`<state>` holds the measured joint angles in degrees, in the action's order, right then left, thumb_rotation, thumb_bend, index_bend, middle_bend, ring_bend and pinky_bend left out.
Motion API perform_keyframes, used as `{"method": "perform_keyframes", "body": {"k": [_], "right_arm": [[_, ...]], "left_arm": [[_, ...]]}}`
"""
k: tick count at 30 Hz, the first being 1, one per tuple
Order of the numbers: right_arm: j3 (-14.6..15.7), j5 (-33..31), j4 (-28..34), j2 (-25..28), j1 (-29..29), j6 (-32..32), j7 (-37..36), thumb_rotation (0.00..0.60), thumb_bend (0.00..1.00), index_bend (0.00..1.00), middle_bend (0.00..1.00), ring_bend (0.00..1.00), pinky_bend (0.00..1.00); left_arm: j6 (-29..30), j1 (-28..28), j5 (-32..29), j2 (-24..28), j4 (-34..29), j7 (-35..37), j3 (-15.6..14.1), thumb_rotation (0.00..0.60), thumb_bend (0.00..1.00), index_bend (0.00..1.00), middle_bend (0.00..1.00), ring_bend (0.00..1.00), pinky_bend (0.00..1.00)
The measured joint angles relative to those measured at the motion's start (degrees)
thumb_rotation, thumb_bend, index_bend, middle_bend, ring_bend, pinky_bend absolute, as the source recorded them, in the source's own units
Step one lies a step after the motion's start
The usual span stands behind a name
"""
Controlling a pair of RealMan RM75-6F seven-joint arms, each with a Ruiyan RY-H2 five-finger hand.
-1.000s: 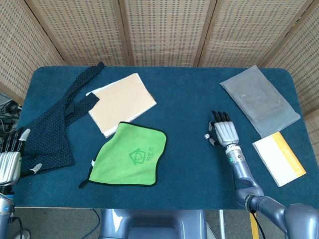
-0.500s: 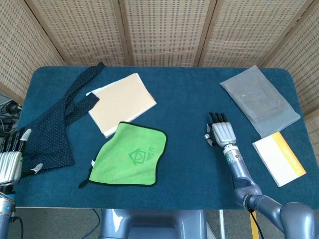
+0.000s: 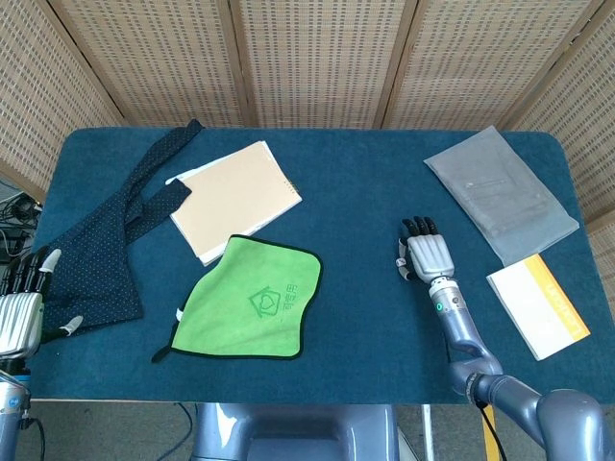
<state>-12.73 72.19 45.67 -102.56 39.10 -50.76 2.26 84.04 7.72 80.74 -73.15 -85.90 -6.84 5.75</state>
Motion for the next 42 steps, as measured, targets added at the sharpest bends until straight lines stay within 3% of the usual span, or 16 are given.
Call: {"method": "perform_keyframes", "body": {"k": [6, 15, 24, 29, 36, 42], "right_arm": [[-0.32, 0.60, 3.90, 2.14, -0.17, -2.22, 0.80, 0.600, 0.48, 0.56, 0.18, 0.02, 0.08], [-2.35, 1.35, 16.94, 9.30, -0.59, -7.89, 6.24, 0.600, 0.48, 0.54, 0.16, 0.02, 0.08], [-3.53, -1.06, 30.56, 15.89, -1.55, -10.30, 15.00, 0.600, 0.37, 0.22, 0.01, 0.00, 0.05], [-3.28, -3.03, 33.59, 17.35, -2.46, -11.04, 17.22, 0.600, 0.35, 0.18, 0.00, 0.00, 0.03], [-1.28, -2.60, 37.47, 19.85, -6.10, -15.01, 17.00, 0.600, 0.34, 0.15, 0.00, 0.00, 0.00], [3.04, 1.93, 39.59, 22.66, -12.85, -22.88, 12.51, 0.600, 0.33, 0.12, 0.00, 0.00, 0.00]], "left_arm": [[-0.13, 0.03, -0.22, 0.09, -0.14, 0.00, 0.06, 0.600, 0.00, 0.00, 0.00, 0.00, 0.00], [0.17, -0.04, -0.01, 0.36, -0.26, 0.52, 0.07, 0.600, 0.00, 0.00, 0.00, 0.00, 0.00], [0.73, -0.29, 0.41, 0.72, -0.44, 1.37, -0.02, 0.600, 0.00, 0.00, 0.00, 0.00, 0.00], [1.11, -0.50, 0.53, 1.00, -0.54, 1.97, 0.01, 0.600, 0.00, 0.00, 0.00, 0.00, 0.00], [1.33, -0.79, 0.76, 1.36, -0.63, 2.61, -0.20, 0.600, 0.00, 0.00, 0.00, 0.00, 0.00], [1.90, -1.04, 1.54, 1.57, -0.90, 2.51, -0.57, 0.600, 0.00, 0.00, 0.00, 0.00, 0.00]]}}
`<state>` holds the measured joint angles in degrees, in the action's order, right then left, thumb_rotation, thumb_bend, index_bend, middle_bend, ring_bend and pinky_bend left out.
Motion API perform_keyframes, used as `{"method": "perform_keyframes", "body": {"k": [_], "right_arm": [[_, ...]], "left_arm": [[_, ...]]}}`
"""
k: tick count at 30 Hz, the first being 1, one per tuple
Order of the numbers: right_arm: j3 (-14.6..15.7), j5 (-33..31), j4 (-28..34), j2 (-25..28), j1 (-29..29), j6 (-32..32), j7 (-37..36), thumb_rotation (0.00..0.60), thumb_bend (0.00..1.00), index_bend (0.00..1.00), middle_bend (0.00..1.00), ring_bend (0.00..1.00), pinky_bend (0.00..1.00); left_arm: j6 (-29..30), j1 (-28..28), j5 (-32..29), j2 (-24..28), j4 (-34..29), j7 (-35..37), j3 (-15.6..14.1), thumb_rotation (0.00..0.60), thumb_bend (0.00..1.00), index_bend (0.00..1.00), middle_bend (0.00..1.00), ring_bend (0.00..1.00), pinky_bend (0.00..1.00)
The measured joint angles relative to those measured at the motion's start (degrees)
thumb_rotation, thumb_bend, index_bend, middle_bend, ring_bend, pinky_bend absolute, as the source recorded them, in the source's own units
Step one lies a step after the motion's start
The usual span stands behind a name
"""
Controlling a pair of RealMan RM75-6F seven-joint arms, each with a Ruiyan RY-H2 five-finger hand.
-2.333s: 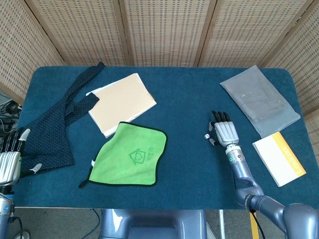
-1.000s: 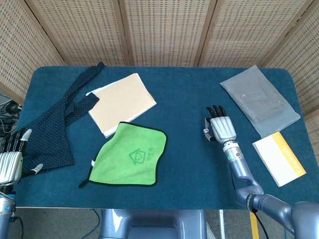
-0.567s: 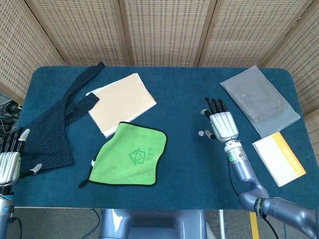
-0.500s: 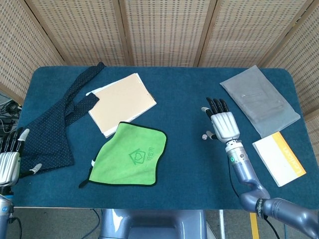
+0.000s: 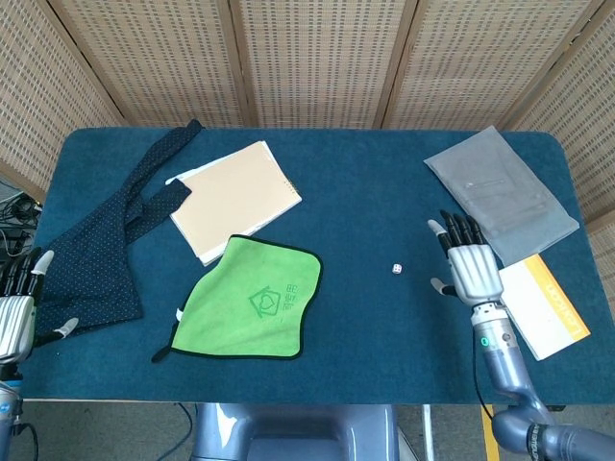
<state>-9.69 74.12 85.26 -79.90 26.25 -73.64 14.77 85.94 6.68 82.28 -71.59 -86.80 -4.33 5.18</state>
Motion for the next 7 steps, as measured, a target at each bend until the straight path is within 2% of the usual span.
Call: {"method": "perform_keyframes", "body": {"k": [7], "right_arm": [[5.70, 8.98, 0.65, 2.74, -7.68, -11.59, -4.21, 0.600, 0.30, 0.04, 0.00, 0.00, 0.00]], "left_arm": [[1.03, -0.34, 0.40, -0.06, -0.15, -0.67, 0.01, 0.600, 0.00, 0.00, 0.00, 0.00, 0.00]]}}
